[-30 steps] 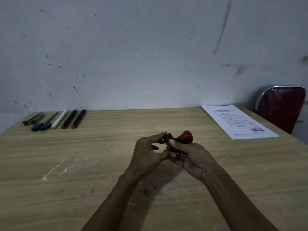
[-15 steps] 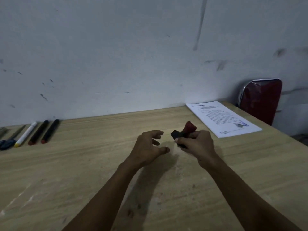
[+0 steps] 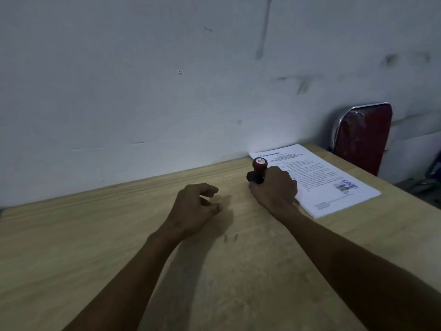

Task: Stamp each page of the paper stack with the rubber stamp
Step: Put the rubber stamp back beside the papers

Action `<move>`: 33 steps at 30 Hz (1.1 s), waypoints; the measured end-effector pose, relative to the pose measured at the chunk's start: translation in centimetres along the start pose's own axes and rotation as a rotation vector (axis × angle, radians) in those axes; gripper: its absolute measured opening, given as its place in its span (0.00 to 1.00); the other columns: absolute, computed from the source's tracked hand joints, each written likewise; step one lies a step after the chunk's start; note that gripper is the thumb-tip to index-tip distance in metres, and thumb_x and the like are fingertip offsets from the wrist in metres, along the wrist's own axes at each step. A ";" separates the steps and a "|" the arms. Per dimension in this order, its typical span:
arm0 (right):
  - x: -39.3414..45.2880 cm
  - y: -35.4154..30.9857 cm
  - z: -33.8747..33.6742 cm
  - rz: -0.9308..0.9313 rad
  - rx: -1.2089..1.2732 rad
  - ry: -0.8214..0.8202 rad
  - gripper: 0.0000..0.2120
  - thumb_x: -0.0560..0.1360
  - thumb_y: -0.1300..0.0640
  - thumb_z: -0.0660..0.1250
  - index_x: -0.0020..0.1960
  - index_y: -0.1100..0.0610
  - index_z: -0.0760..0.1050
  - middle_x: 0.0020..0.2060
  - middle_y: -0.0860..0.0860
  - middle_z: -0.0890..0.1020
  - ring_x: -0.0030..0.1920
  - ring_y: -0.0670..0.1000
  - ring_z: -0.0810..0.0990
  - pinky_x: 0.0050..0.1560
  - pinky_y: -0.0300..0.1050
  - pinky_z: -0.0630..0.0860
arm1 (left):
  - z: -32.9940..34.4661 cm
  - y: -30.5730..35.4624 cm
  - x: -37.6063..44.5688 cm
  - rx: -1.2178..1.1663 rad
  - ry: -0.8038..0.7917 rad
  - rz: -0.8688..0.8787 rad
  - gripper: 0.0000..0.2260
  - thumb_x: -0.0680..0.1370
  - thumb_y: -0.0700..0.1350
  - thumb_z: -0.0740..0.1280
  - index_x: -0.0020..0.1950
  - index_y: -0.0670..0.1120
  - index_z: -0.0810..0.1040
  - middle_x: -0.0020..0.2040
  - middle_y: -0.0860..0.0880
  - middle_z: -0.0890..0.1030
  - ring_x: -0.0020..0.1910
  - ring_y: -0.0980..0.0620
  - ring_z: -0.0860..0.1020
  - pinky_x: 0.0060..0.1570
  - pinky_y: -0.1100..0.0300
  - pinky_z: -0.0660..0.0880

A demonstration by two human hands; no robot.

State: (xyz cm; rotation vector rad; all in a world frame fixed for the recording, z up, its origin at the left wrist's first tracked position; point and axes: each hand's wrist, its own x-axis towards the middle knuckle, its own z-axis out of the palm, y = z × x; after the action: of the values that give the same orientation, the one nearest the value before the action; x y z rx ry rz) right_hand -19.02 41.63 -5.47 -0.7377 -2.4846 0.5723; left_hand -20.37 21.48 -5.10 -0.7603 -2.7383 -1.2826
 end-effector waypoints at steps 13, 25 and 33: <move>9.2 -0.9 6.2 0.011 -0.081 0.024 0.15 0.73 0.44 0.65 0.47 0.57 0.76 0.46 0.55 0.82 0.56 0.59 0.76 0.55 0.52 0.68 | 0.1 -3.4 5.7 -0.034 0.033 -0.011 0.16 0.72 0.44 0.74 0.60 0.48 0.80 0.53 0.51 0.81 0.44 0.61 0.80 0.40 0.75 0.72; 10.0 -0.7 6.7 0.004 -0.078 -0.006 0.14 0.73 0.45 0.66 0.47 0.57 0.77 0.46 0.55 0.81 0.56 0.59 0.75 0.55 0.52 0.69 | -0.1 -3.7 5.7 -0.060 0.043 -0.010 0.16 0.72 0.43 0.74 0.60 0.48 0.80 0.53 0.51 0.81 0.43 0.59 0.81 0.38 0.76 0.73; 8.0 -0.8 5.5 0.035 -0.023 -0.058 0.26 0.67 0.47 0.71 0.61 0.57 0.70 0.59 0.55 0.74 0.62 0.59 0.70 0.57 0.53 0.69 | -0.9 -3.2 4.6 -0.086 0.087 -0.013 0.17 0.72 0.43 0.74 0.60 0.48 0.80 0.53 0.52 0.81 0.42 0.58 0.81 0.37 0.75 0.72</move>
State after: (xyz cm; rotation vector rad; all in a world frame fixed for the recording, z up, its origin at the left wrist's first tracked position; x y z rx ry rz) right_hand -28.28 44.30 -6.86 -0.7850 -2.5399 0.5856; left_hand -26.01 21.01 -5.77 -0.6758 -2.6398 -1.4094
